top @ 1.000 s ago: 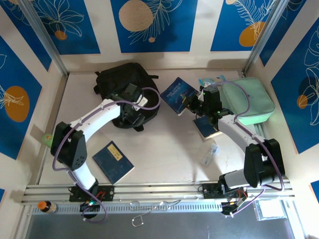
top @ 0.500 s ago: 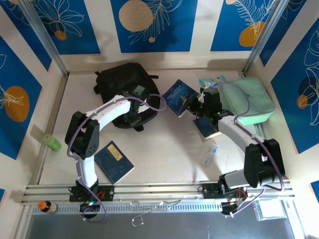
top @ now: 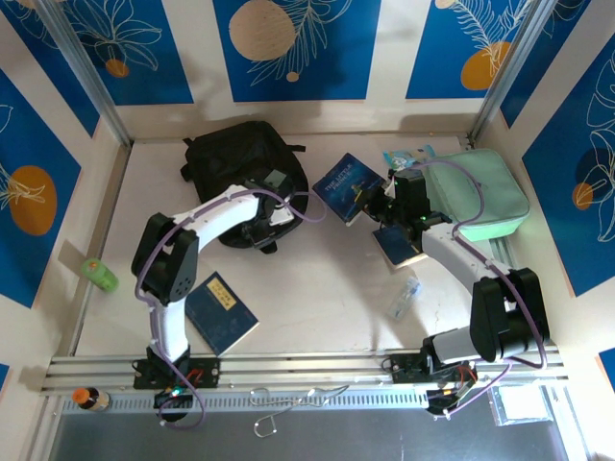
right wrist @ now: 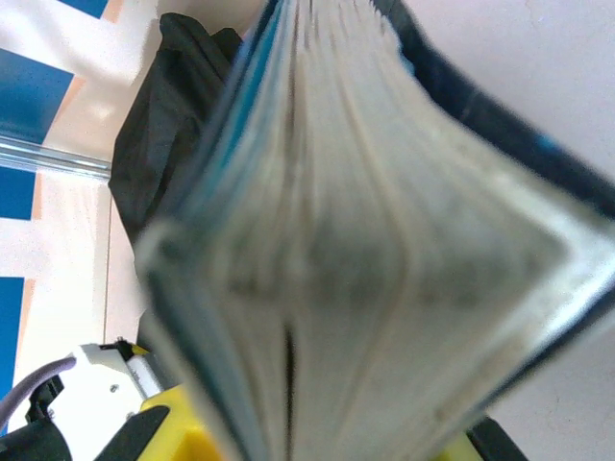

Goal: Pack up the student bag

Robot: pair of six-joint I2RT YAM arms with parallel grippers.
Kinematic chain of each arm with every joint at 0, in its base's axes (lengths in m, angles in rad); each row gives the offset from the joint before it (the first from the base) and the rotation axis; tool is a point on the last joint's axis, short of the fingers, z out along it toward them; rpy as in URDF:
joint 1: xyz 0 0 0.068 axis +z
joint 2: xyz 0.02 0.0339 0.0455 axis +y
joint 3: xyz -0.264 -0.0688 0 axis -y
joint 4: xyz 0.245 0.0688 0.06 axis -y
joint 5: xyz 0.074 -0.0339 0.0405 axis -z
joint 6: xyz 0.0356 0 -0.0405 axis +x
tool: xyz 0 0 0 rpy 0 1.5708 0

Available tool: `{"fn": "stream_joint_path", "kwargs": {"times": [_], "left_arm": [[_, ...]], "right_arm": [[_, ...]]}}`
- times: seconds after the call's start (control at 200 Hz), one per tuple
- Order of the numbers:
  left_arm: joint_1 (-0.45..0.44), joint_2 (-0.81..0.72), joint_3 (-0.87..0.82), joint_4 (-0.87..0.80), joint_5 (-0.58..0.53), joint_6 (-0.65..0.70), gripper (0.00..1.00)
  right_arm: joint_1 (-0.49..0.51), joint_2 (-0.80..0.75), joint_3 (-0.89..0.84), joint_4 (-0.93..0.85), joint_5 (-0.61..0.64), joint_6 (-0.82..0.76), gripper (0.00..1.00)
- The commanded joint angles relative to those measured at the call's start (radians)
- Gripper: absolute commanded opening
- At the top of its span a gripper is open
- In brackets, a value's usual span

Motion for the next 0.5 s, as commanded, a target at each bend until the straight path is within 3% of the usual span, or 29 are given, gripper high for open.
{"fn": "stream_joint_path", "kwargs": {"times": [0.0,0.295,0.495], "left_arm": [[-0.008,0.042,0.054,-0.004,-0.079,0.01,0.55],[-0.01,-0.03,0.085,0.065,-0.117,-0.009,0.24],[0.002,-0.117,0.06,0.124,-0.081,-0.041,0.12]], "right_arm": [[-0.005,-0.027,0.0,0.043,-0.019,0.007,0.01],[-0.02,-0.05,-0.004,0.03,-0.01,0.003,0.02],[-0.03,-0.072,-0.007,0.025,-0.012,0.003,0.02]]}}
